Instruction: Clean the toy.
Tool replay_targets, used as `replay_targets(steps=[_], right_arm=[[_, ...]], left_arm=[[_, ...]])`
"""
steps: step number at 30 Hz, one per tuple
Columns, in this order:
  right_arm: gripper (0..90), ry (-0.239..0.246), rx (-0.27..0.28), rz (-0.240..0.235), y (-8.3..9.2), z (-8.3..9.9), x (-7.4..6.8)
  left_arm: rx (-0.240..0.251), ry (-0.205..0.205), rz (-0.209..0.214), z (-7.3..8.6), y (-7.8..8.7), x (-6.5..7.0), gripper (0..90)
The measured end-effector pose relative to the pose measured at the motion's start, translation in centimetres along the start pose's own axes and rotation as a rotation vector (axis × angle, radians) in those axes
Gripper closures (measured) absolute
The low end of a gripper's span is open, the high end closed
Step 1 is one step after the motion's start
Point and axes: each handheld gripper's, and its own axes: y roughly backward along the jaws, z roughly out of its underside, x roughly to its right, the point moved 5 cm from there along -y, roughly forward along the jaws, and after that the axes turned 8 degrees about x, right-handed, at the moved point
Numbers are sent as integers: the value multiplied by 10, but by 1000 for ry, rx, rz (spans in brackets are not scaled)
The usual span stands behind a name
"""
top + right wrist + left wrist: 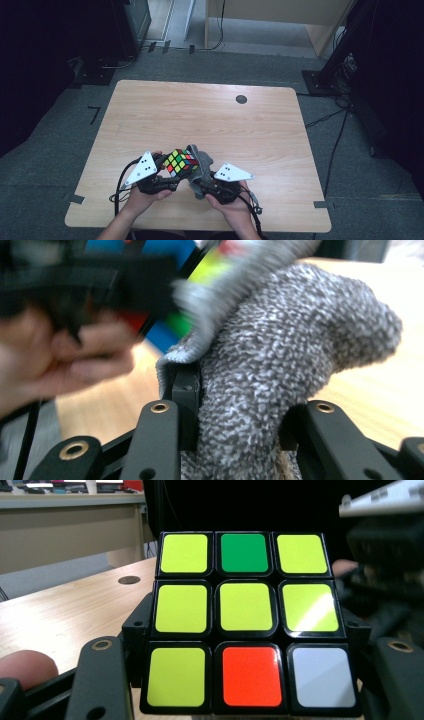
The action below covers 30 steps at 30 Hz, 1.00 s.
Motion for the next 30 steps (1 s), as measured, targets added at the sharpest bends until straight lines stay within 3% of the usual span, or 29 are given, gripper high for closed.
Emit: replay_targets(steps=[4, 8, 11, 14, 21, 26, 30], right_arm=[[653, -16, 29, 23, 5, -3, 5], [652, -14, -12, -9, -4, 9, -3], [651, 15, -52, -40, -11, 15, -12], [649, 49, -59, -29, -10, 13, -12], [650, 11, 48, 40, 8, -8, 7], [645, 14, 10, 7, -2, 6, -2], [644, 42, -31, -27, -9, 12, -11]], left_arm=[[-14, -3, 2, 2, -2, 1, 341], [-13, 2, 0, 2, -2, 0, 341], [-4, 7, 1, 0, 0, -1, 341], [7, 11, 1, -1, 1, -2, 341], [-19, -6, -1, 4, -1, -1, 341], [-15, 9, 0, 2, -1, -1, 341], [-8, 11, 0, 0, 0, -2, 341]])
